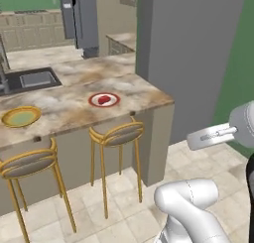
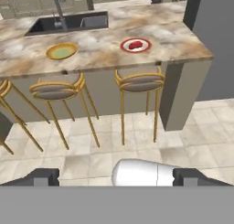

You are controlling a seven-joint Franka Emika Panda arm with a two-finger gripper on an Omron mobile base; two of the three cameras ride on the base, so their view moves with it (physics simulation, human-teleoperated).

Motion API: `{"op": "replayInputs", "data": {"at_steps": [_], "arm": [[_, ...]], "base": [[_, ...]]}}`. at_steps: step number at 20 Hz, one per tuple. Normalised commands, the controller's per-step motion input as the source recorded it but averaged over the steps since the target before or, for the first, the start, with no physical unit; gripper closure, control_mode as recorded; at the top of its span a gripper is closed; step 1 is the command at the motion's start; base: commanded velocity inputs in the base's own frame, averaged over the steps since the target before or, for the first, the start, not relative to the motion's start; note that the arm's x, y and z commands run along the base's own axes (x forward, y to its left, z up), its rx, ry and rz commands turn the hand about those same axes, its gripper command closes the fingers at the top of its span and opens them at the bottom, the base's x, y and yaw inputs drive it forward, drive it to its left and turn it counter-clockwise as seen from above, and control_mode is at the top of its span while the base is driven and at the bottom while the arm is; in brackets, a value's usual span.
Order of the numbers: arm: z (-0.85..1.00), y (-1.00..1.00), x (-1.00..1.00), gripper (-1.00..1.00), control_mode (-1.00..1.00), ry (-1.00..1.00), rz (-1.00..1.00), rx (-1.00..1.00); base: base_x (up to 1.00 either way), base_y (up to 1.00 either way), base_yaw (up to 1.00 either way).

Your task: Transport the steak and tomato to the fridge. Place the steak on the rack containing meat and place the tomato on the rack containing the vegetable, ensuring meats and vegetables are on different racks.

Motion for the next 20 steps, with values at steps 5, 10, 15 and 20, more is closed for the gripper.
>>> {"op": "replayInputs", "data": {"at_steps": [5,10,15,20], "arm": [[0.00,0.00,0.00,-1.00,1.00,0.00,0.00,0.00],[0.00,0.00,0.00,-1.00,1.00,0.00,0.00,0.00],[0.00,0.00,0.00,-1.00,1.00,0.00,0.00,0.00],[0.00,0.00,0.00,-1.00,1.00,0.00,0.00,0.00]], "base": [[1.00,-0.23,0.14],[1.00,0.00,0.15],[1.00,0.00,0.37],[1.00,-0.18,0.45]]}}
